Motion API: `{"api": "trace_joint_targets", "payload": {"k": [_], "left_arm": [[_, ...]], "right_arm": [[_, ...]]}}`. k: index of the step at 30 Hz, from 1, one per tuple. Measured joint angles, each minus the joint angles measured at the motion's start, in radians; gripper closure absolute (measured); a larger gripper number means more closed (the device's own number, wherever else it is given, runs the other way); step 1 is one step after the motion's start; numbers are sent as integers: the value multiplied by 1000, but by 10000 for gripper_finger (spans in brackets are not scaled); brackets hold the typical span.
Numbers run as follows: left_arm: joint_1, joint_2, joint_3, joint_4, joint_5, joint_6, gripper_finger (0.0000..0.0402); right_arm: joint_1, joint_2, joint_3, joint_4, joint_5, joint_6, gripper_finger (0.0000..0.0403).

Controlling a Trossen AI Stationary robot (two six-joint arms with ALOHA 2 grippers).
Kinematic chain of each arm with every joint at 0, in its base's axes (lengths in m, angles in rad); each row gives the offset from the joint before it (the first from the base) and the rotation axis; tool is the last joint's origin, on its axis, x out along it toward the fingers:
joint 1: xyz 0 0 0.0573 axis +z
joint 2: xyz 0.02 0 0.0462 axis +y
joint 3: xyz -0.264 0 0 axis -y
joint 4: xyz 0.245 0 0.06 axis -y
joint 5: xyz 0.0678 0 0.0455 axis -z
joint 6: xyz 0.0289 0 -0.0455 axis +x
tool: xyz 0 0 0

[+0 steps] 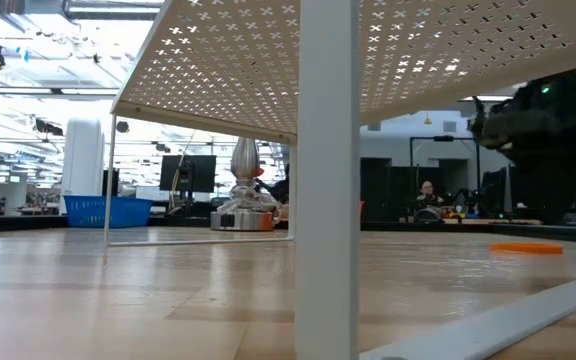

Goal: Pick & Place Office Desk Supplies
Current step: Put the orange rubber band into the blue bin

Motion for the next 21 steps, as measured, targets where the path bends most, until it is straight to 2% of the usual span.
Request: {"api": "trace_joint_targets", "payload": {"k": [10,21], "left_arm": [[0,0,0,4,0,-7,270],[0,0,0,4,0,-14,270]], "right_arm": [[7,172,0,111,2,-6,198],[13,208,2,134,0,-27,199]]}}
